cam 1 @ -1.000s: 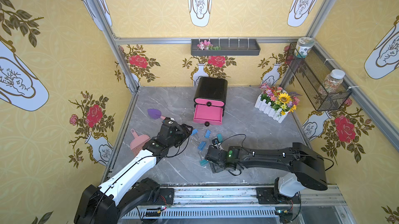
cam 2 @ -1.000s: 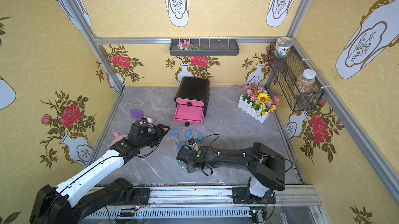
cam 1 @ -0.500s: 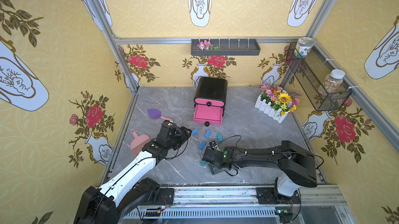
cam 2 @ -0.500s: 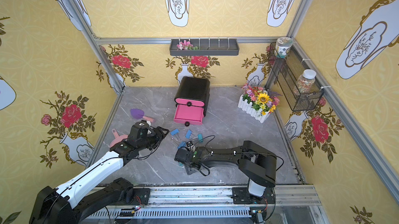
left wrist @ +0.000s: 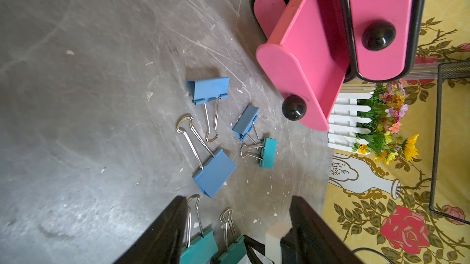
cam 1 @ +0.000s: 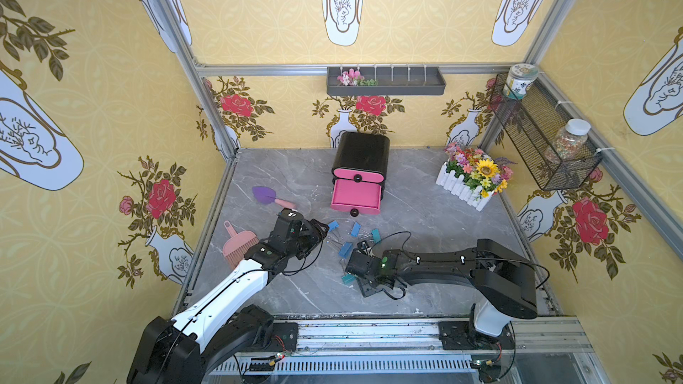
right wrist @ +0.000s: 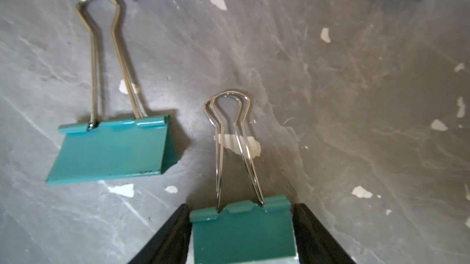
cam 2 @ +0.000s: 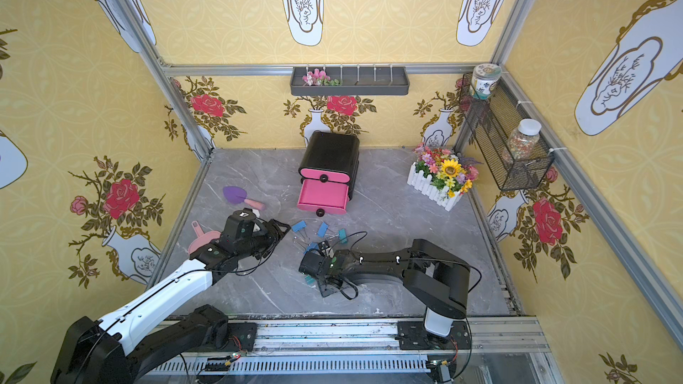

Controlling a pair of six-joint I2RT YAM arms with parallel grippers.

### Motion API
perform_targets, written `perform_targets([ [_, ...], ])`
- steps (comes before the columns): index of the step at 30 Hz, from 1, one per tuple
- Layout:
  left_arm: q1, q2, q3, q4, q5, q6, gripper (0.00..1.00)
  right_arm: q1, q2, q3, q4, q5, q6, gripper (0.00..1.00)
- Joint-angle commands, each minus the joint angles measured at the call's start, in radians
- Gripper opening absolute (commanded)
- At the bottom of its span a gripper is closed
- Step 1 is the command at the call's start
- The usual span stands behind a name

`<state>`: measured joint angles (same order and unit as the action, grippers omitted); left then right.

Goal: Put the binder clips in the drawer according to color
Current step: Pick up the binder clip at the center of the board.

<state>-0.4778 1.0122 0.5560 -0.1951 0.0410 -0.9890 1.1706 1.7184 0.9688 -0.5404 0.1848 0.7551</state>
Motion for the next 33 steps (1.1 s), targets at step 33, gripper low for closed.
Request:
perform_targets([
  [33, 0.015, 0.032, -0.037, 0.109, 0.068, -0.034, 0.70, -0.413, 0.135, 0.640, -0.135, -0.181, -0.410, 0.52],
])
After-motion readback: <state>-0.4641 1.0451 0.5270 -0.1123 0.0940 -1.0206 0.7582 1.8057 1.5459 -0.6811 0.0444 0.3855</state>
